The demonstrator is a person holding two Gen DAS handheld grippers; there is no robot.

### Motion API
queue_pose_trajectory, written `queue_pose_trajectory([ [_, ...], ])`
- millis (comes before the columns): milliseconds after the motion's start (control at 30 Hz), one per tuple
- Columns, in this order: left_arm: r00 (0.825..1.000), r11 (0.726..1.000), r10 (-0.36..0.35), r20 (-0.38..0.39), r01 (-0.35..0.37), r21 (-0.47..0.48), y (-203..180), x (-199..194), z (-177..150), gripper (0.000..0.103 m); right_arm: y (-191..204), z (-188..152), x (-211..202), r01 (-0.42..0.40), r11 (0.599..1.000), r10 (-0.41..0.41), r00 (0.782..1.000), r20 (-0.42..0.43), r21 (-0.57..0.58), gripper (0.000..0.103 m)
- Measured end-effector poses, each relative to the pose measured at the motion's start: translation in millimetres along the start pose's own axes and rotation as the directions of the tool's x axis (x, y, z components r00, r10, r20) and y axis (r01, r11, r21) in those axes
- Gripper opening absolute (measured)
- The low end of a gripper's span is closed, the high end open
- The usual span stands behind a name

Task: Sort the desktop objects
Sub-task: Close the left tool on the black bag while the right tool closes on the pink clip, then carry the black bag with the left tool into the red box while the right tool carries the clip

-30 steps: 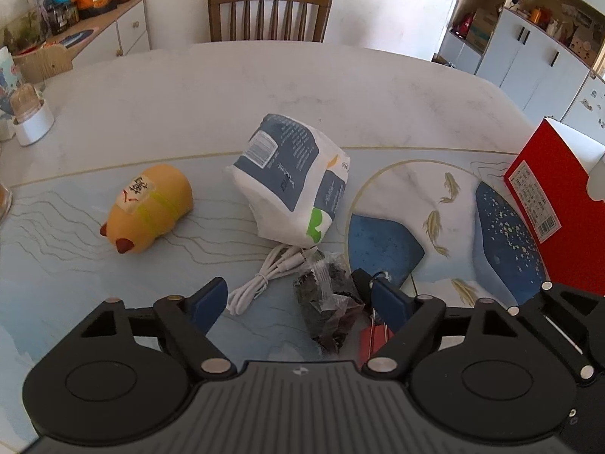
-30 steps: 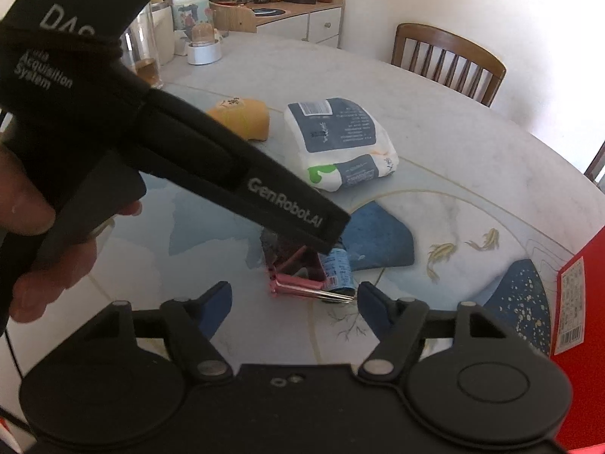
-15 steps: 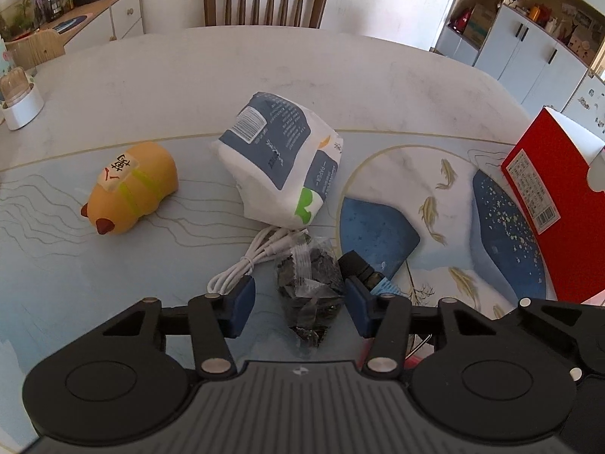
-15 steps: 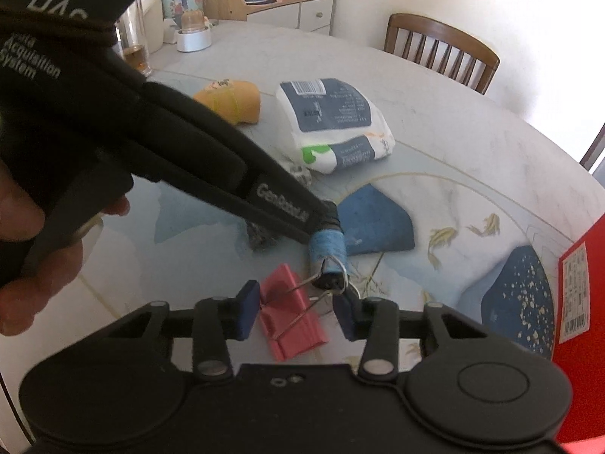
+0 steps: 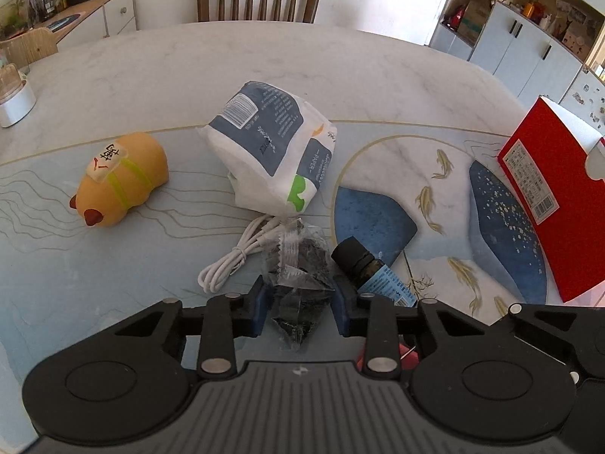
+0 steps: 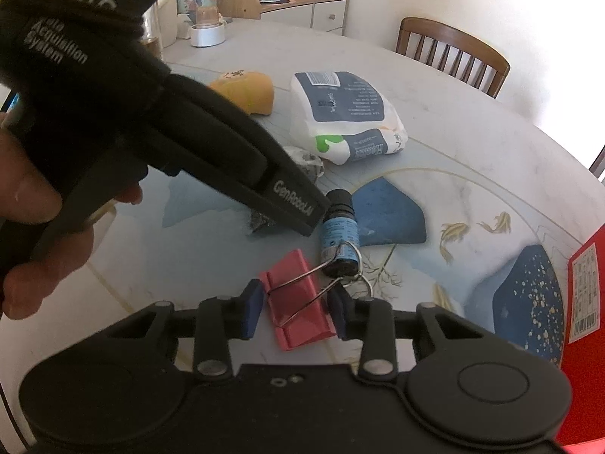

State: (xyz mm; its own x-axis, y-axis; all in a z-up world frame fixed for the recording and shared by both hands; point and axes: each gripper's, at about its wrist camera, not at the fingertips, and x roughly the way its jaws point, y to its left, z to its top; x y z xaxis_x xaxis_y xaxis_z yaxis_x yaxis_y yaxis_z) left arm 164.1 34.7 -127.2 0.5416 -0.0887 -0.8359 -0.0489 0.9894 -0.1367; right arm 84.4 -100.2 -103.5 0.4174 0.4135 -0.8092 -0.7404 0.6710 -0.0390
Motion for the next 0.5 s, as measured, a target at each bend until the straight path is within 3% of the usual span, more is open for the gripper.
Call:
queue_pose_trajectory([
  [167,1.000,1.000,-0.012,0.006,0.012,0.005,0,-3,-2,0.027,-2,-3,-5,-0.012,1.000,0.012,1.000,-0.007,0.025,0.032],
  [500,0.999,0.999,-0.049,-0.005,0.049,-0.012,-2,-18,-16,0.024,-24,-19,-28,-0.020,0.991,0.024,0.999,-0.027,0.136,0.032],
])
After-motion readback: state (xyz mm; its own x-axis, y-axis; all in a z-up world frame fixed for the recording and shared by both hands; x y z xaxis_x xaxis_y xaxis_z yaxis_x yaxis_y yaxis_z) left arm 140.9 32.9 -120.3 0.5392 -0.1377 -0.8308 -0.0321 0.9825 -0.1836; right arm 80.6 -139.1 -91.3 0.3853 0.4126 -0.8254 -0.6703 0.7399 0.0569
